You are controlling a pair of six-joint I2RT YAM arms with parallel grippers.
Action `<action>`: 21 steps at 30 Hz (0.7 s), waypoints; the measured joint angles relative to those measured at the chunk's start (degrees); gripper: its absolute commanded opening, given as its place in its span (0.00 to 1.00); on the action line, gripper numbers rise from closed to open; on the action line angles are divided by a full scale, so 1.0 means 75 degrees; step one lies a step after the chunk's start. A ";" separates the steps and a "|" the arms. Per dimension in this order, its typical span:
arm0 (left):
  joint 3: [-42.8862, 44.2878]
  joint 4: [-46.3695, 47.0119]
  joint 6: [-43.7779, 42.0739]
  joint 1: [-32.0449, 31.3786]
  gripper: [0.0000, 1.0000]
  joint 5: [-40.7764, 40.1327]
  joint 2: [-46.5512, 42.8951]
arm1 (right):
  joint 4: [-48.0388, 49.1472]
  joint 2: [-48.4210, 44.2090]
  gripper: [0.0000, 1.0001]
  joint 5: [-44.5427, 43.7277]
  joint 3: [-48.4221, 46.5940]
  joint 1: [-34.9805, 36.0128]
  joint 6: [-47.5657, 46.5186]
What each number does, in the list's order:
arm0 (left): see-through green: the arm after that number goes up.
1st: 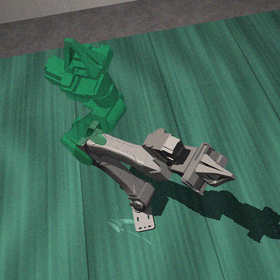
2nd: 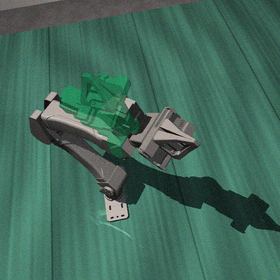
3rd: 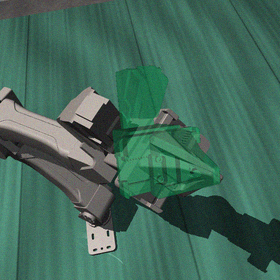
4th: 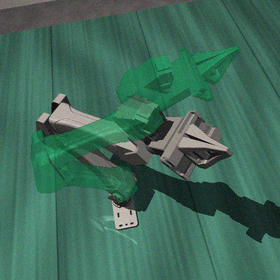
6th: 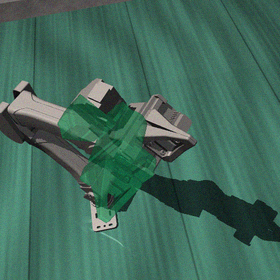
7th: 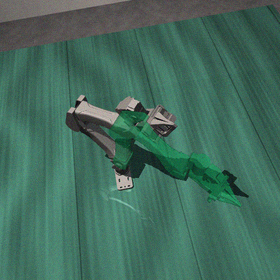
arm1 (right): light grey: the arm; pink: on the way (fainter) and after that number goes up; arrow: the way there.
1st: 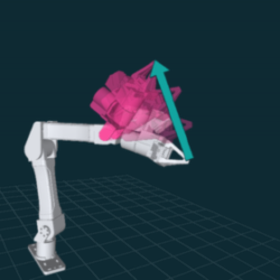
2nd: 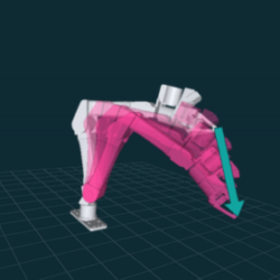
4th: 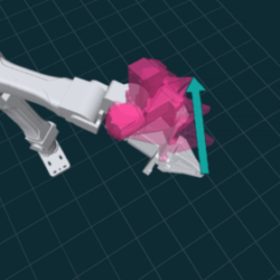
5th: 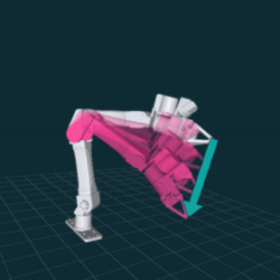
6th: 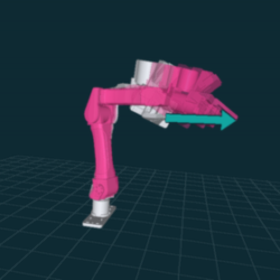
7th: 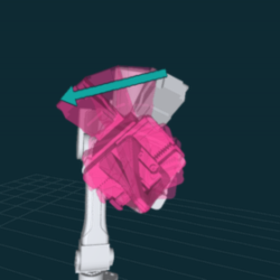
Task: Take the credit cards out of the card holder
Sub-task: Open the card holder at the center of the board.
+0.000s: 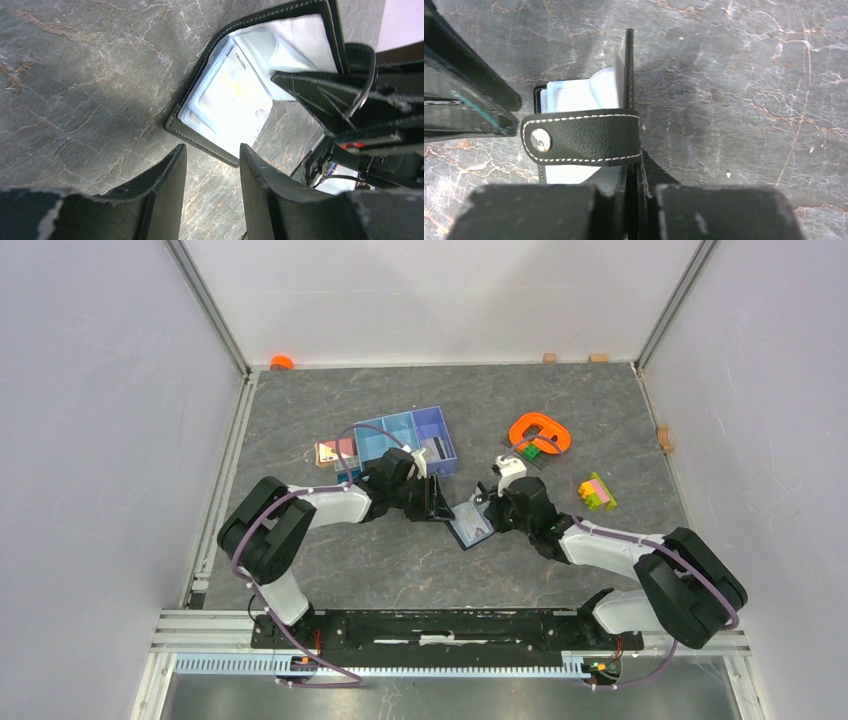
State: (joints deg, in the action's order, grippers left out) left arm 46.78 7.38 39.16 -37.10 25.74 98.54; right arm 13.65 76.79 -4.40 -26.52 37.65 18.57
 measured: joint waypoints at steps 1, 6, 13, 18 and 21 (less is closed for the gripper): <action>-0.0015 0.0000 0.0000 0.0000 0.52 -0.0009 -0.0041 | 0.0117 -0.0047 0.00 0.0178 0.0117 -0.0154 0.0087; -0.0050 0.0041 0.0000 0.0003 0.57 -0.0003 -0.0140 | 0.1096 -0.0105 0.00 0.1239 0.0790 -0.0930 0.0731; -0.0198 0.0262 0.0023 0.0050 0.62 0.0096 -0.0140 | 0.3418 -0.0119 0.00 0.3080 0.2168 -0.1909 0.2157; -0.0265 0.0667 0.0128 0.0052 0.68 0.0399 -0.0114 | 0.4905 -0.0224 0.00 0.3995 0.2643 -0.2180 0.3028; -0.0396 0.1122 0.0297 0.0055 0.70 0.0656 -0.0058 | 0.5773 -0.0391 0.00 0.4304 0.2888 -0.2294 0.3468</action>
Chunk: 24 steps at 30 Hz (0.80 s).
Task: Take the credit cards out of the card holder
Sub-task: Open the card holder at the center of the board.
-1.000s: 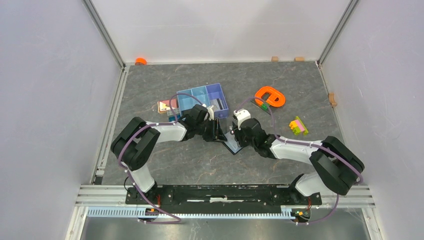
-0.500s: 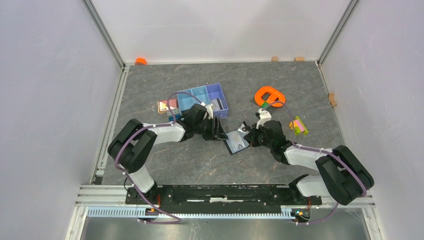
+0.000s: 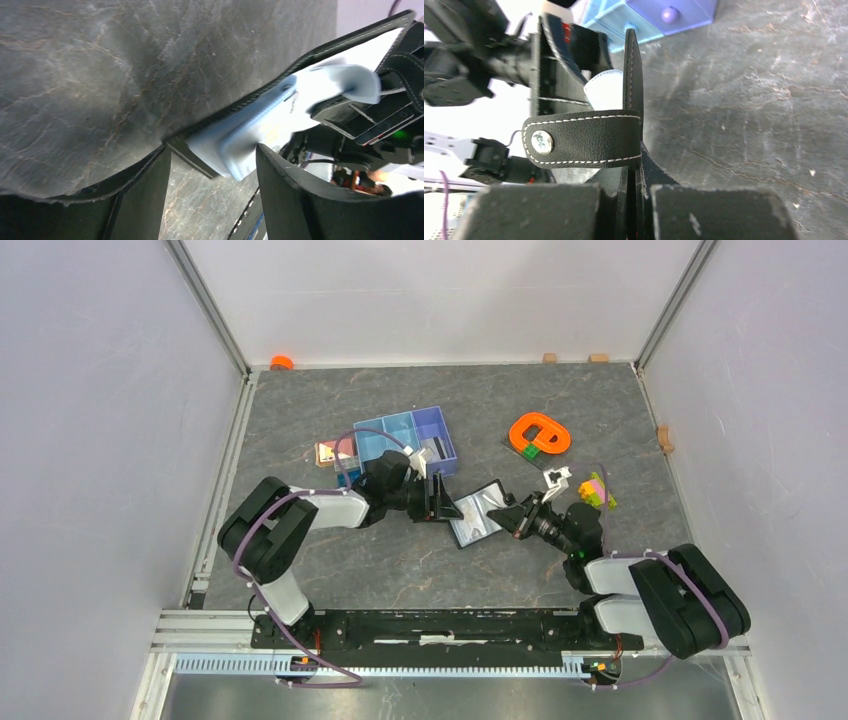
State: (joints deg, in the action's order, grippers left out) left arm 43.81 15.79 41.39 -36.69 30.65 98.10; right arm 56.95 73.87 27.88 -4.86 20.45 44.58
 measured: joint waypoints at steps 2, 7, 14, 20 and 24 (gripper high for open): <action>-0.0119 0.0393 0.0178 0.0003 0.71 0.0201 0.0055 | 0.0618 -0.0058 0.00 0.0172 0.0184 -0.0122 0.0335; -0.0577 0.1545 0.0533 0.0003 0.87 0.0577 0.0041 | 0.1961 -0.0061 0.00 0.0635 0.0539 -0.0490 0.1198; -0.1195 0.3072 0.0883 -0.0085 0.90 0.0938 -0.0606 | 0.3299 -0.0064 0.00 0.1113 0.0571 -0.0793 0.2157; -0.1276 0.4549 0.1241 -0.0291 0.52 0.1338 -0.0638 | 0.3564 0.0058 0.00 0.1352 0.0571 -0.0793 0.2562; -0.1288 0.4762 0.1349 -0.0297 0.16 0.1387 -0.0650 | 0.3570 0.0251 0.23 0.1466 0.0571 -0.0793 0.2672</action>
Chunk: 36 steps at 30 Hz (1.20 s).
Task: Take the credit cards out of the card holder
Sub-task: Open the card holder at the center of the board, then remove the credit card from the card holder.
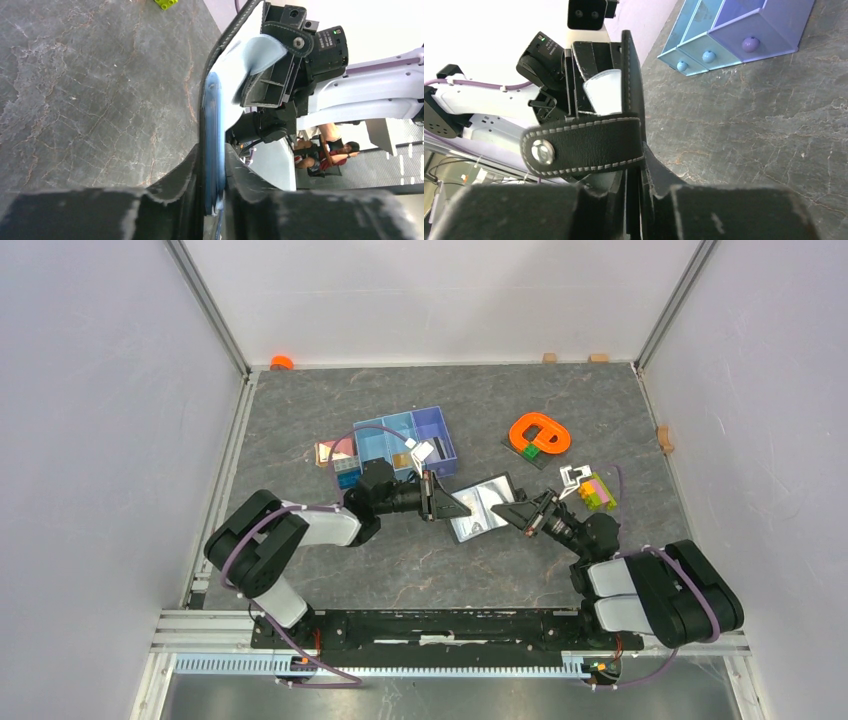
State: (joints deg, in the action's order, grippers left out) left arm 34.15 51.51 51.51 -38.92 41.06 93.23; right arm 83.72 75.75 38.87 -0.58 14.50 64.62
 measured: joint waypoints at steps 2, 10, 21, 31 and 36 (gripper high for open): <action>-0.0003 -0.0067 -0.0023 0.0006 0.11 -0.0003 -0.0047 | -0.0006 0.0015 0.28 0.0020 -0.0003 0.0003 -0.0067; 0.0026 -0.1973 -0.0638 0.0277 0.11 -0.0370 -0.0915 | -0.3334 -0.1480 0.44 -0.0699 -0.0688 0.0000 -0.2197; 0.0484 -0.4756 -0.1944 0.0329 0.07 -0.1440 -0.2224 | -0.6787 -0.3354 0.56 -0.2393 -0.1125 0.0000 -0.4552; 0.0481 -0.5598 -0.2200 0.0329 0.02 -0.2334 -0.2556 | -0.5202 -0.3853 0.53 -0.1105 -0.0924 0.0309 -0.4581; 0.0481 -0.5601 -0.2206 0.0329 0.02 -0.2361 -0.2611 | -0.5356 -0.3430 0.52 -0.1026 -0.1142 0.1492 -0.5088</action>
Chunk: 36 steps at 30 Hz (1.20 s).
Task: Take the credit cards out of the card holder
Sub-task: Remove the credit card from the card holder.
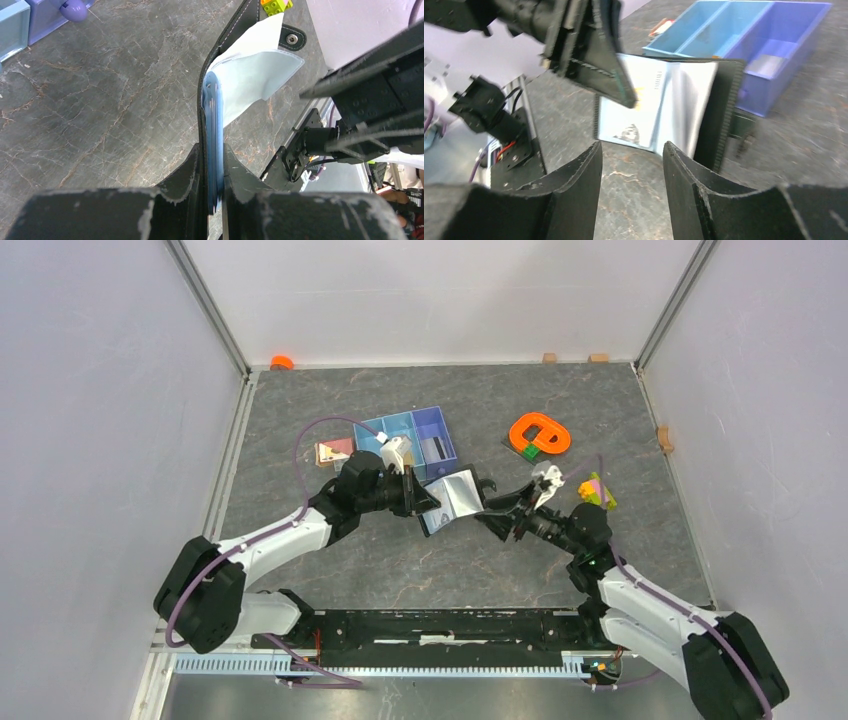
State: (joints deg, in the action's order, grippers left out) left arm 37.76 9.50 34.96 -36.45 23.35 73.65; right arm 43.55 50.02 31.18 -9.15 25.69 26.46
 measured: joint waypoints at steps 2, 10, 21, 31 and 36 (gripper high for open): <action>0.0000 0.0006 0.0000 0.0000 0.02 0.0003 0.0003 | -0.0105 0.0099 0.52 -0.0020 -0.0163 0.0530 -0.0294; 0.0000 0.0152 0.0006 -0.0003 0.02 0.0265 0.0157 | -0.0463 0.1096 0.46 -0.0405 -0.0761 0.1434 -0.0941; 0.0000 0.0766 0.0020 -0.0137 0.02 0.0994 0.0297 | -0.1003 0.1227 0.39 -0.0758 -0.0892 0.0388 -0.0568; -0.0105 0.1416 0.0105 -0.0137 0.02 0.1451 0.0341 | 0.0329 0.1792 0.37 0.0874 -0.0804 -0.0029 0.0507; -0.0119 0.1547 0.0111 -0.0143 0.02 0.1507 0.0341 | 0.0382 0.1466 0.39 0.1055 -0.0796 -0.0029 0.0557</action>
State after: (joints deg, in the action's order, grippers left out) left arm 36.86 21.10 35.79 -37.52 34.65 76.20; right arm 46.41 61.01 39.09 -15.11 25.47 30.63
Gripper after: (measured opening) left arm 0.193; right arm 0.379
